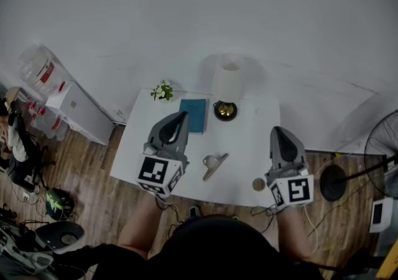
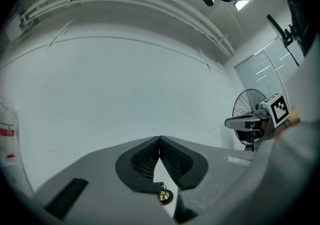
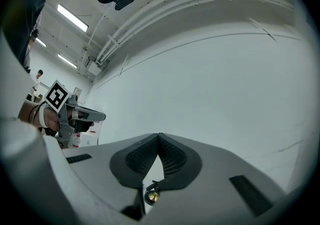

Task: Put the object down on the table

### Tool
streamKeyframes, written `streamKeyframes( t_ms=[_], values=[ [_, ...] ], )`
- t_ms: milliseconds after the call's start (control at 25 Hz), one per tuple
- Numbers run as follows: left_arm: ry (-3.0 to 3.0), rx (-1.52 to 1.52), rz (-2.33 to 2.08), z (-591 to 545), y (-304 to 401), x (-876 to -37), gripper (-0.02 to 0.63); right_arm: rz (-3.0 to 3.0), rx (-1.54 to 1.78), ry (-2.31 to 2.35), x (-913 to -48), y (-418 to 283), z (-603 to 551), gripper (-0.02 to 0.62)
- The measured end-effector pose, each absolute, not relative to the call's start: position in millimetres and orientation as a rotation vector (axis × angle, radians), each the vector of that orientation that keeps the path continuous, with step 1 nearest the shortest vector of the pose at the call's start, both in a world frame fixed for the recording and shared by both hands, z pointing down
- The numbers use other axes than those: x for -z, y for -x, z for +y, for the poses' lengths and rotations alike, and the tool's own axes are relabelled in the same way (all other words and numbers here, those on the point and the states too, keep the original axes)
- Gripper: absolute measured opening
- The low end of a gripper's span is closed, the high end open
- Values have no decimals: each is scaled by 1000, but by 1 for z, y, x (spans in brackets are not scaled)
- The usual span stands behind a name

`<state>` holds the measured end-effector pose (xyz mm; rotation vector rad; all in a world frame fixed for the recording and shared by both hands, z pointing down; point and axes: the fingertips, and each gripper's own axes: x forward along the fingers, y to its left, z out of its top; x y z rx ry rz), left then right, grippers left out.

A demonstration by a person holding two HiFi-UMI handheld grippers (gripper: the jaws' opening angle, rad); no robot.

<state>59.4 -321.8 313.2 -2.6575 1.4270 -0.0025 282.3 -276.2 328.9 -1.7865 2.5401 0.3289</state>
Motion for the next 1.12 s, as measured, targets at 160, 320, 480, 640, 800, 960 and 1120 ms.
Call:
streamKeyframes(
  t_ms=[160,320,480,640,800,960,1120],
  values=[
    [2654,2,1431,-317,-65,-311,5,2548,-327,1738,-327,-284,-270,3],
    [2647,13,1432,-311,-68,-312,5,2551,-322,1725,-328,-286,-266,3],
    [2635,30,1449,-307,-69,-318,5,2551,-316,1713,-331,-290,-265,3],
    [2632,38,1458,-300,-73,-318,5,2548,-309,1695,-330,-296,-258,3],
    [2627,53,1464,-294,-83,-319,5,2554,-294,1693,-333,-307,-251,3],
    [2636,79,1465,-293,-100,-326,5,2554,-272,1696,-340,-324,-248,3],
    [2647,88,1461,-287,-117,-334,5,2554,-250,1703,-352,-341,-239,3]
  ],
)
